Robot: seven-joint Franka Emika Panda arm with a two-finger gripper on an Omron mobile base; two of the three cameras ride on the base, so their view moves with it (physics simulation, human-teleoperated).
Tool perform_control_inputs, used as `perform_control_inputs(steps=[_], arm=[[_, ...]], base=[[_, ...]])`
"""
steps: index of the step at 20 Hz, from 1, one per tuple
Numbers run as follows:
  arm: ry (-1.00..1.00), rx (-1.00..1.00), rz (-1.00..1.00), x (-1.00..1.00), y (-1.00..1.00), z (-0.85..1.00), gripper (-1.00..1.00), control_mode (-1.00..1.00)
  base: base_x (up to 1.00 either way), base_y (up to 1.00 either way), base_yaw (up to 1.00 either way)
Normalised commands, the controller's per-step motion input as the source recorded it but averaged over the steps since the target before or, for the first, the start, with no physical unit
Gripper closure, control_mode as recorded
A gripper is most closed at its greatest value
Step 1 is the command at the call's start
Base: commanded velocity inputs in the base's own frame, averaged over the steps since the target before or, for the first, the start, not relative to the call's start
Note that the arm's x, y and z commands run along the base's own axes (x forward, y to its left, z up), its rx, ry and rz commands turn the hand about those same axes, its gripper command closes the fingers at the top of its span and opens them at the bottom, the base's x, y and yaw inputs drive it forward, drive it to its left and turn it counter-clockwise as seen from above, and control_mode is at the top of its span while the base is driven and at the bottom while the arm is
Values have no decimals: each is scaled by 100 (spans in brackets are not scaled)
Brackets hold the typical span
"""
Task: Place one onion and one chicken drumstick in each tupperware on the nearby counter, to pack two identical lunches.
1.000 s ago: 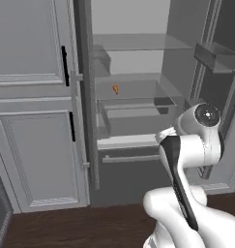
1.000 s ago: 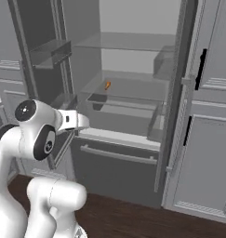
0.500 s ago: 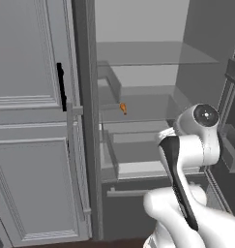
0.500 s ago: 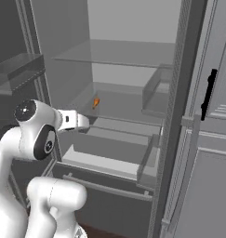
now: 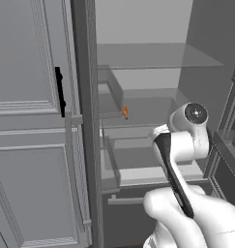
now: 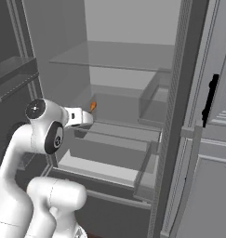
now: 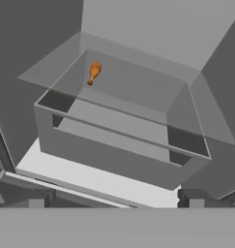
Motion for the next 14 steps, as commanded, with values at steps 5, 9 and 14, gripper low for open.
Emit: perform_control_inputs(steps=[5, 9, 14], arm=[[0, 1, 1, 90, 0, -7, -100, -100], [11, 14, 2, 73, 13, 0, -100, -100], [17, 7, 7, 65, 31, -6, -100, -100]], base=[[0, 0, 0], [0, 0, 0], [0, 0, 0]])
